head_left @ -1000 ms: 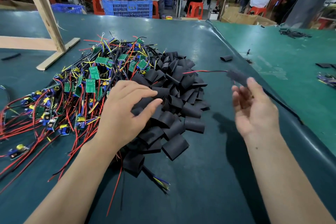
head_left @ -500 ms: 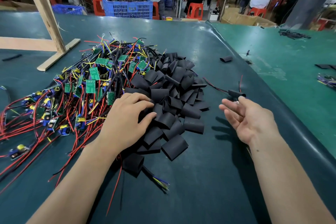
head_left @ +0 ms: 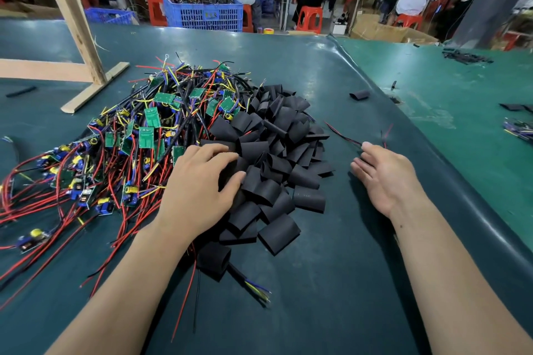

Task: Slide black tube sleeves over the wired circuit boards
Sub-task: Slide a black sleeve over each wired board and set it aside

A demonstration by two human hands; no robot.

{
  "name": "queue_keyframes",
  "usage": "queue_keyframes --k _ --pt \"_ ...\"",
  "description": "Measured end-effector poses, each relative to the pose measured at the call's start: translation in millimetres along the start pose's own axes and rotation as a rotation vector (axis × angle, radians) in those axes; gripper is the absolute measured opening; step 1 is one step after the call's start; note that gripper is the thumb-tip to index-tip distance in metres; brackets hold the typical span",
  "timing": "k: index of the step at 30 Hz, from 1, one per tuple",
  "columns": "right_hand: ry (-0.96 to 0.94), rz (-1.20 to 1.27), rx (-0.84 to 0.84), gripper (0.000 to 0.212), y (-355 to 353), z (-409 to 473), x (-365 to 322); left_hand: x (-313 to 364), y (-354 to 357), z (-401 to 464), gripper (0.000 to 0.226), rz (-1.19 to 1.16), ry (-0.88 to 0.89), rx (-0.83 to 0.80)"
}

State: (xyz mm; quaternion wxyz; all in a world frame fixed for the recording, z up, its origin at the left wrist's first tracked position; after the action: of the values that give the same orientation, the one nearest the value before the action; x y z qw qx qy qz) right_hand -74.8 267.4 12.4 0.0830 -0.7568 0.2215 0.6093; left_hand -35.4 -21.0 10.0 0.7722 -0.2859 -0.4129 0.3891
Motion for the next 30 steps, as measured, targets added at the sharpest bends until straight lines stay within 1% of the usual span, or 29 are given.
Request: queue_keyframes --k 1,2,3,5,7,10,12,16,19,21,23,24,25,27,29,30 --pt "-0.012 -0.021 0.029 0.024 -4.9 1.9 -0.4 -1.2 -0.1 0.7 0.034 -0.005 -0.019 0.008" --pt "-0.028 -0.044 0.054 0.019 -8.5 3.4 -1.4 -2.3 -0.6 1.3 0.034 -0.013 -0.035 0.017" --pt "-0.036 -0.068 0.075 0.009 -11.1 5.8 -1.8 -2.9 -1.6 1.6 0.035 -0.023 -0.048 0.023" --pt "-0.072 -0.142 0.116 0.016 -16.4 10.7 -3.3 -2.9 -3.1 1.2 0.036 -0.017 -0.051 0.028" --pt "-0.104 -0.187 0.105 0.016 -19.0 11.4 -4.8 -1.8 -4.6 0.6 0.034 0.050 -0.026 0.024" --pt "-0.138 -0.204 0.048 0.011 -10.6 0.1 -6.2 -1.8 -5.8 1.4 0.034 0.088 -0.055 -0.030" --pt "-0.215 -0.270 -0.037 0.010 2.7 -14.8 -5.2 -2.5 -5.8 2.1 0.035 0.058 -0.072 -0.017" --pt "-0.387 -0.515 -0.333 0.014 33.0 -47.2 6.4 -1.3 -9.8 4.0 0.029 0.041 -0.019 0.100" --pt "-0.534 -0.744 -0.459 0.014 48.0 -61.1 16.4 -13.7 -18.9 8.9 0.021 0.013 -0.060 0.290" --pt "-0.573 -0.800 -0.478 0.014 53.1 -64.0 21.5 -25.4 -23.4 12.8 0.021 0.029 -0.181 0.362" --pt "-0.583 -0.810 -0.489 0.015 55.5 -64.3 25.1 -33.7 -23.8 16.2 0.033 0.006 -0.329 0.340" --pt "-0.585 -0.806 -0.492 0.015 55.3 -63.8 26.0 -35.3 -23.6 17.7 0.038 -0.043 -0.371 0.335" --pt "-0.586 -0.800 -0.491 0.015 54.8 -63.2 26.2 -35.1 -24.1 19.5 0.040 -0.092 -0.387 0.358" --pt "-0.594 -0.796 -0.481 0.015 53.3 -62.0 25.2 -34.2 -27.0 22.1 0.032 -0.118 -0.391 0.417" --pt "-0.603 -0.792 -0.478 0.015 52.4 -61.1 24.4 -33.2 -27.4 23.6 0.021 -0.093 -0.402 0.399" --pt "-0.604 -0.787 -0.476 0.015 52.4 -61.0 24.4 -32.2 -25.5 23.6 0.022 -0.069 -0.400 0.380"
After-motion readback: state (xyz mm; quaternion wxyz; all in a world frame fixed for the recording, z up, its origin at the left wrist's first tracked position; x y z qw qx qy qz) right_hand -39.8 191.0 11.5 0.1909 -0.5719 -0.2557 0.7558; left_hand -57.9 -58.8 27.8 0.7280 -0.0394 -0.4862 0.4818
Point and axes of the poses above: each hand's wrist, its own z-axis towards the middle knuckle, its own y-axis out of the palm, x = y × z, the point moved 2 cm from there along z, towards the middle knuckle, and after that the axes turned 5 degrees about -z, right-handed, at the moved point
